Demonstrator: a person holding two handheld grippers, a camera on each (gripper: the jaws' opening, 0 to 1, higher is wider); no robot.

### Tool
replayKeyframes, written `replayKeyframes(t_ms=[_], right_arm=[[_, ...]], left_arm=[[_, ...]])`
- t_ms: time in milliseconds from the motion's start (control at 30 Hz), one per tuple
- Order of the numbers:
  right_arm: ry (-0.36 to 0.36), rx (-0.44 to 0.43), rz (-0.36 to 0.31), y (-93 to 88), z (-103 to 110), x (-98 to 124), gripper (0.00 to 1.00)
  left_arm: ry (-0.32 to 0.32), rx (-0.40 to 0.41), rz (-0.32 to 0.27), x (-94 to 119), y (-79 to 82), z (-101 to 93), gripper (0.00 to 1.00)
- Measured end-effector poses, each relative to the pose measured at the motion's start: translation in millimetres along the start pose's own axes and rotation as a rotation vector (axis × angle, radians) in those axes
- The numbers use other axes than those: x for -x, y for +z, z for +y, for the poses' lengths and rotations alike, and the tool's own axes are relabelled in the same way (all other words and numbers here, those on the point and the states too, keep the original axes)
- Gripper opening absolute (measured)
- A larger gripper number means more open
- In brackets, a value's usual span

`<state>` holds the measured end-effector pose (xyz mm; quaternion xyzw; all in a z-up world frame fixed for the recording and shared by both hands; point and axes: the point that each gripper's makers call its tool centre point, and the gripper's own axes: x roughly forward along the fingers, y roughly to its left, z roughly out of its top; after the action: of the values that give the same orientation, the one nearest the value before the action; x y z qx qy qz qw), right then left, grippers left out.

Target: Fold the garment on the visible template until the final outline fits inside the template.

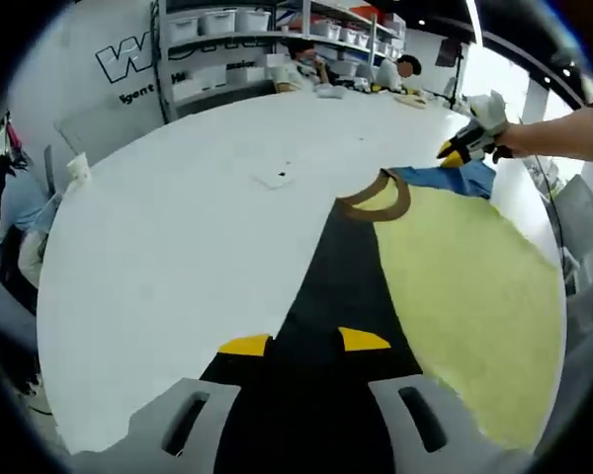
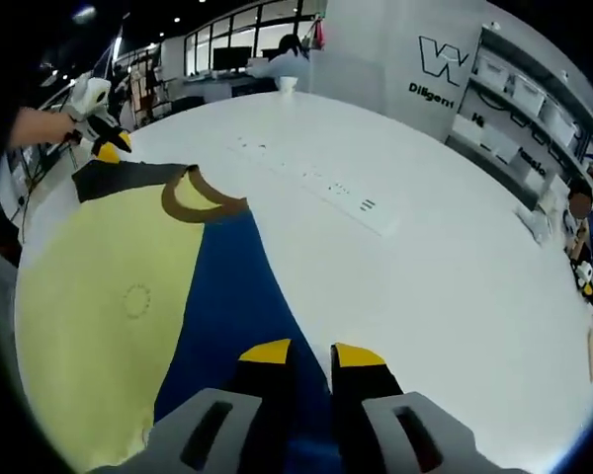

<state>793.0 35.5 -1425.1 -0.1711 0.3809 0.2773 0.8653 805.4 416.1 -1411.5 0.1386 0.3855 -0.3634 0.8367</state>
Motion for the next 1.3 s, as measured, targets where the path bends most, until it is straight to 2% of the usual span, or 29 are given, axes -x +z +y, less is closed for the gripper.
replayKeyframes(t_ms=[67, 133, 233, 267, 300, 333, 367, 400, 433, 500, 533, 567, 600, 733, 800, 1067, 1233, 1300], right_arm=[[0.026, 0.007, -0.003, 4.8, 1, -4, 0.1], [0.074, 0.008, -0.003, 9.1, 4, -10, 0.11], [0.128, 0.028, 0.036, 5.2, 8, -17, 0.13], [0.176, 0.013, 0.037, 5.0, 17, -19, 0.13], [0.163, 0.027, 0.047, 2.8, 14, -22, 0.14], [0.184, 0.058, 0.062, 0.3, 18, -24, 0.15], [0.196, 0.058, 0.063, -0.2, 21, -25, 0.17], [0.197, 0.089, 0.039, 3.9, 21, -26, 0.17], [0.182, 0.057, 0.067, -0.7, 19, -23, 0.17], [0.181, 0.096, 0.06, -0.3, 18, -22, 0.13], [0.178, 0.17, 0.065, -1.9, 17, -21, 0.09], [0.183, 0.166, 0.067, -2.8, 20, -20, 0.0], [0.167, 0.159, 0.072, -3.9, 17, -20, 0.0], [0.161, 0.135, 0.053, -3.7, 17, -19, 0.0], [0.153, 0.155, 0.05, -4.6, 16, -19, 0.0], [0.077, 0.131, 0.058, -10.5, 5, -15, 0.0], [0.059, 0.102, 0.052, -10.2, 1, -15, 0.0], [0.062, 0.085, 0.054, -8.7, 2, -15, 0.0]], left_arm=[[-0.046, 0.005, 0.02, -12, 2.8, -5.4, 0.31], [-0.065, 0.002, 0.033, -21, 6.9, -6.6, 0.32], [-0.104, 0.006, 0.063, -30, 9.4, -9.5, 0.3], [-0.104, -0.002, 0.078, -34, 8.4, -8.4, 0.31], [-0.114, -0.011, 0.092, -36, 6.8, -9.2, 0.3], [-0.116, -0.026, 0.122, -38, 1.7, -8.7, 0.29], [-0.072, -0.052, 0.144, -39, -1.8, 0.5, 0.29], [-0.096, -0.053, 0.132, -41, 0.1, -4.3, 0.25], [-0.093, -0.046, 0.14, -42, -0.8, -2.6, 0.23], [-0.09, -0.042, 0.142, -42, -2.1, -0.5, 0.18], [-0.093, -0.057, 0.161, -40, -6.3, -0.6, 0.14], [-0.105, -0.061, 0.153, -43, -6.5, -3.5, 0.12], [-0.103, -0.061, 0.155, -43, -8.3, -3.9, 0.1], [-0.096, -0.037, 0.152, -45, -7.9, -5.6, 0.1], [-0.081, -0.044, 0.155, -45, -8.0, -5.0, 0.09], [0.006, -0.021, 0.119, -39, -7.9, 7.7, 0.08], [0.01, 0.004, 0.112, -38, -6.4, 8.0, 0.08], [0.001, -0.024, 0.106, -40, -3.7, 2.7, 0.09]])
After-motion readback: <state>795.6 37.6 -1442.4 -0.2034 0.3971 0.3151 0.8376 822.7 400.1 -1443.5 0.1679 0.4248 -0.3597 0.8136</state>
